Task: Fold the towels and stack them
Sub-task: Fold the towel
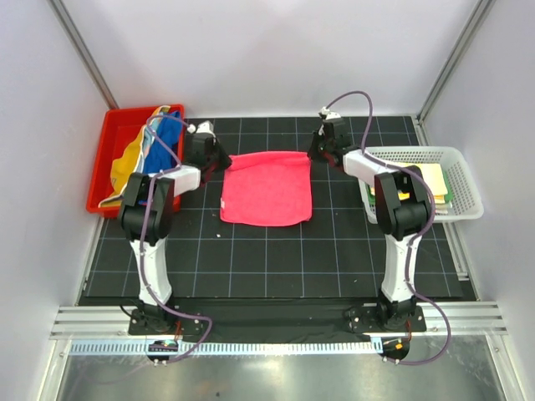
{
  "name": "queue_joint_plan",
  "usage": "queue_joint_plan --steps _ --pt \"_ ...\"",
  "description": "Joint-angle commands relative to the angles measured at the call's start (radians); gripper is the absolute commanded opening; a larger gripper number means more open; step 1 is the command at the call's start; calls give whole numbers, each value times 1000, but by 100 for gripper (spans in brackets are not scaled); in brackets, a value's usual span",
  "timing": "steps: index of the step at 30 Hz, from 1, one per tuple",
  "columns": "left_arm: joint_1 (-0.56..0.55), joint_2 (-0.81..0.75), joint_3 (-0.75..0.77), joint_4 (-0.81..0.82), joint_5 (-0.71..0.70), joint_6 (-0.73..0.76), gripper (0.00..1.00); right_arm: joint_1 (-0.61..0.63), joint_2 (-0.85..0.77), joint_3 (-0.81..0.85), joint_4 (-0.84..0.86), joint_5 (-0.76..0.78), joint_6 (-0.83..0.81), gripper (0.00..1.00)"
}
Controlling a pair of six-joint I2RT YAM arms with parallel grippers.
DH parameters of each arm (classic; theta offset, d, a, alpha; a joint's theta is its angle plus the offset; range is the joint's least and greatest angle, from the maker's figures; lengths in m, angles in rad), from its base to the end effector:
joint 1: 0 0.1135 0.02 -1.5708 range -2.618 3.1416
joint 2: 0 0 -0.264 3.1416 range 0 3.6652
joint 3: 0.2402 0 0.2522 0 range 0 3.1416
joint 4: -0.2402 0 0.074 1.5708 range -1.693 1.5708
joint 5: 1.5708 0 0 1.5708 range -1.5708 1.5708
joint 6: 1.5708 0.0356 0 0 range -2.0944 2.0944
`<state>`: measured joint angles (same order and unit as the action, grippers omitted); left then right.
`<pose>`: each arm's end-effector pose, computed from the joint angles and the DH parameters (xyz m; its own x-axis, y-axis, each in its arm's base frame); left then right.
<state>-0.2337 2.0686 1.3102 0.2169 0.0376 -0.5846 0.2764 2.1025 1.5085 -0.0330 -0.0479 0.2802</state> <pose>0.4463 -0.1076 0.1641 -0.5632 -0.4328 -0.7039 -0.0576 0.8703 -0.4891 0.4605 0.1324 0.1894 -0.6281 0.1090 -0.7704 -0.1417 0.9576 0.2509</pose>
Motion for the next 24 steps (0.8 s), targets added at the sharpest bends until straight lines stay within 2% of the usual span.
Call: queue_joint_plan --steps 1,12,24 --pt "4 -123 -78 87 4 -29 0 20 -139 -82 97 -1 19 1" --pt "-3 -326 -379 117 -64 -98 0 86 -331 -401 180 43 56 1" --pt "-26 -488 -540 134 -51 -129 0 130 -502 -602 214 125 80 1"
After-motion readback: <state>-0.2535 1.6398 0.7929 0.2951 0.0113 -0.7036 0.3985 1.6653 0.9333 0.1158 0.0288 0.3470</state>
